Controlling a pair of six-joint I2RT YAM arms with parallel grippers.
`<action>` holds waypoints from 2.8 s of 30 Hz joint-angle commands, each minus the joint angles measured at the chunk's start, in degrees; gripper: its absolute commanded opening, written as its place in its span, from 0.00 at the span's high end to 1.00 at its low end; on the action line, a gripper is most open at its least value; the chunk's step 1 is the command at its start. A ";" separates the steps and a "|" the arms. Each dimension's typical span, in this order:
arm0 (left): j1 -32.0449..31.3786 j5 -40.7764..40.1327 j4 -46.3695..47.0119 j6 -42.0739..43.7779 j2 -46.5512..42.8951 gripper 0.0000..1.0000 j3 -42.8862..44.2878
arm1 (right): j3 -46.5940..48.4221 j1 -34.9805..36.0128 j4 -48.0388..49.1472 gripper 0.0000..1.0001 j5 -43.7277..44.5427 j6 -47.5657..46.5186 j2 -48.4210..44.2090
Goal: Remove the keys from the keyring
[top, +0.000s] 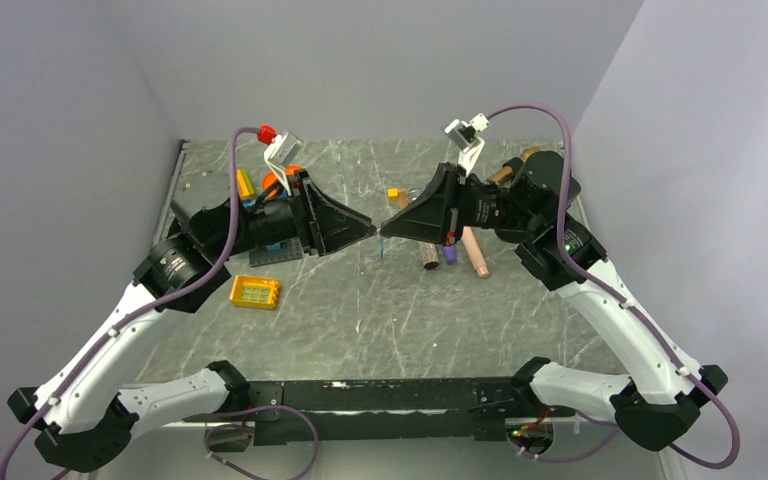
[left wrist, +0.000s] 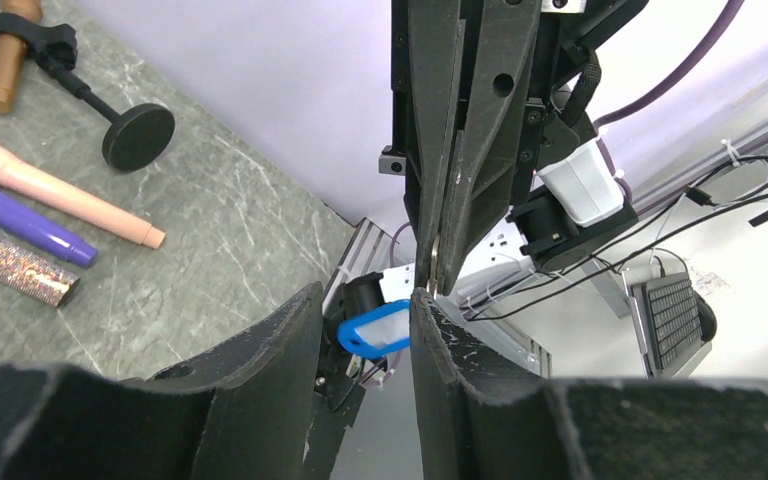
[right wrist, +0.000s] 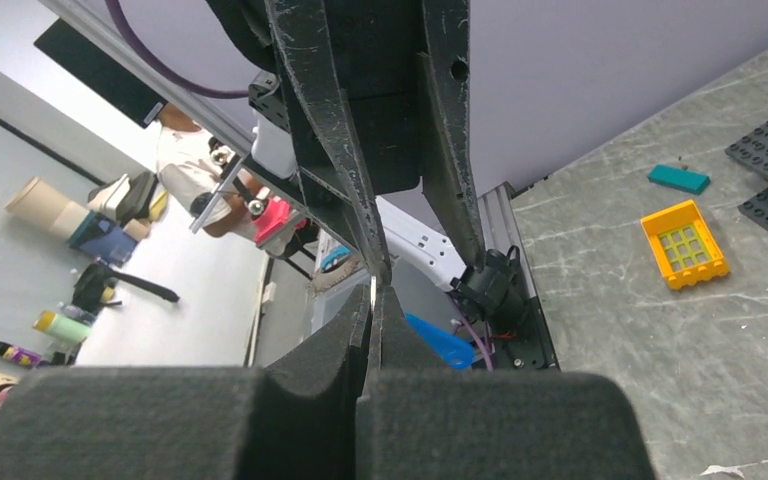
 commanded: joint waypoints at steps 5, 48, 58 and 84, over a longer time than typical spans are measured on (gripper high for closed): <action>-0.87 3.76 3.71 0.62 1.37 0.58 3.70 | 3.34 0.19 2.12 1.00 -0.73 -0.05 0.45; -5.92 1.58 -2.68 5.55 5.37 0.80 10.04 | 4.18 0.19 4.46 1.00 -0.83 0.64 1.67; -5.95 0.59 -6.10 7.73 5.84 1.00 13.39 | 3.55 0.18 3.28 1.00 -0.78 -0.05 0.85; -5.99 2.43 -23.31 18.00 9.39 0.53 23.81 | 4.79 0.17 3.14 1.00 -0.86 0.27 1.86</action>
